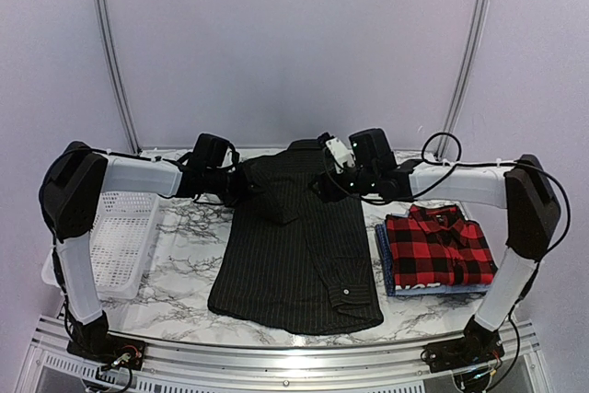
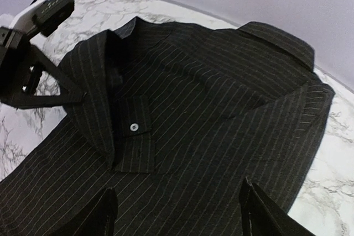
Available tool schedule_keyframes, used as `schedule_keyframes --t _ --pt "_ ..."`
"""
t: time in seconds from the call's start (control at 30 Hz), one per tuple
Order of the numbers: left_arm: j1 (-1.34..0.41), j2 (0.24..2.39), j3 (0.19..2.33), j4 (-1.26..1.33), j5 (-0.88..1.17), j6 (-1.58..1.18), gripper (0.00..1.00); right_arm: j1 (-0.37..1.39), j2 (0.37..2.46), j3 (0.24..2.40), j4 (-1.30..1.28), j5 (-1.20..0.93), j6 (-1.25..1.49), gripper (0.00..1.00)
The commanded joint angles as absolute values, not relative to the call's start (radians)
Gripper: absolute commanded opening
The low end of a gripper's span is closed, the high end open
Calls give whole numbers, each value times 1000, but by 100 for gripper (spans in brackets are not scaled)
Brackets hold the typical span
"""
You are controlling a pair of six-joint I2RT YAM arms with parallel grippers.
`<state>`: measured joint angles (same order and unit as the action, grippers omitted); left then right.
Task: Fold and stack the long sleeve shirts
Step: Pick up the sleeve from the center of the board, then pass from the left arm to the right
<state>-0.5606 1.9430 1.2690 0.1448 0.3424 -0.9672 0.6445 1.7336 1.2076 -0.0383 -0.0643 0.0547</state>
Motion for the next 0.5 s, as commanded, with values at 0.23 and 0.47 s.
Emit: schedule_keyframes --t 0.23,0.47 --pt "-548 1888 1261 131 347 -947 0 771 1906 1214 80 -87 -77 72" --pt "-542 1865 1284 119 366 -956 0 795 1969 1206 174 -78 -107 76"
